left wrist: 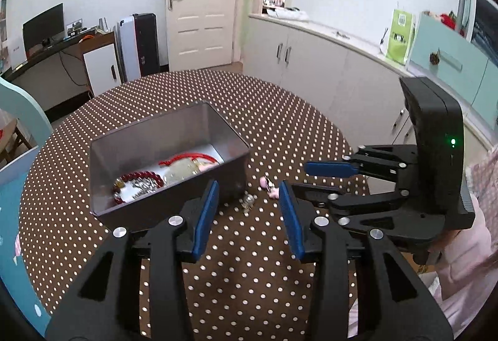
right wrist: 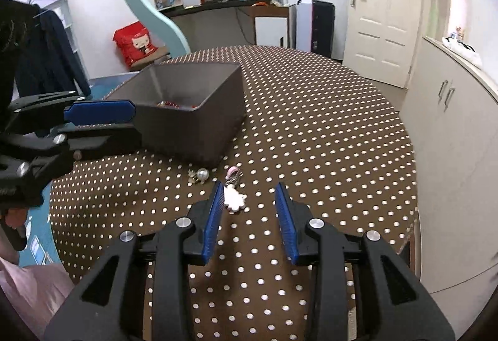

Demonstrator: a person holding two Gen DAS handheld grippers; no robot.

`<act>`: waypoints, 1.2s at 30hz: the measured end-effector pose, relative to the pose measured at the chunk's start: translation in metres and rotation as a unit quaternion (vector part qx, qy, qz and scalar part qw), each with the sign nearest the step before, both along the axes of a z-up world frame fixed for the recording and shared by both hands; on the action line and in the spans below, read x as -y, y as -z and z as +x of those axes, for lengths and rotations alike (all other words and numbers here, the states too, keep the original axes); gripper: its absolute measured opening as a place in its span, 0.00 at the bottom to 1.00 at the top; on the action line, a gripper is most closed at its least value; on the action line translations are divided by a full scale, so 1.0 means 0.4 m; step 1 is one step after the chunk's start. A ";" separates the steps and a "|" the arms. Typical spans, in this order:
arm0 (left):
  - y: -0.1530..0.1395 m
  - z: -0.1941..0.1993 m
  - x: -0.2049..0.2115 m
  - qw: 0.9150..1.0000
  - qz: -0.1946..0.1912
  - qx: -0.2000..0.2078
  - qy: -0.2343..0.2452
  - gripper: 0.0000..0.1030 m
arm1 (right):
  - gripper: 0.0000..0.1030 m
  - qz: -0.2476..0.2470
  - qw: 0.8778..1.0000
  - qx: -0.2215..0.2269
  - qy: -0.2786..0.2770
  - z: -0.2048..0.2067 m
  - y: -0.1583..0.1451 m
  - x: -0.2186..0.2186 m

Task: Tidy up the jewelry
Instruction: 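Grasp the last white charm with the right gripper, then carry the white charm into the tray and open the right gripper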

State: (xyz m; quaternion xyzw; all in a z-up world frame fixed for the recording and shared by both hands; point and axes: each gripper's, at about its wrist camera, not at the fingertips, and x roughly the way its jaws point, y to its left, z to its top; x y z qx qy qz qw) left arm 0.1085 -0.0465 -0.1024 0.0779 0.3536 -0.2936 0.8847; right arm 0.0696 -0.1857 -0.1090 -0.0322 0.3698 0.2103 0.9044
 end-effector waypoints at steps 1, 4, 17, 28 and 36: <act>0.008 0.002 0.007 1.000 0.004 -0.004 0.000 0.39 | 0.31 0.000 1.000 -0.001 -0.006 0.005 0.006 -0.009; 0.043 0.015 0.022 1.000 0.015 -0.018 0.003 0.39 | 0.31 -0.021 1.000 -0.003 -0.017 0.015 0.025 -0.030; 0.157 0.095 0.074 0.997 0.051 -0.056 0.005 0.22 | 0.14 0.002 1.000 0.001 0.018 0.006 0.024 0.043; 0.145 0.076 0.081 0.997 0.060 -0.044 0.011 0.09 | 0.14 0.009 1.000 0.019 0.023 -0.017 -0.004 0.065; 0.056 0.030 0.035 1.000 0.018 -0.005 0.005 0.10 | 0.14 0.004 0.998 0.061 0.013 -0.024 -0.075 0.047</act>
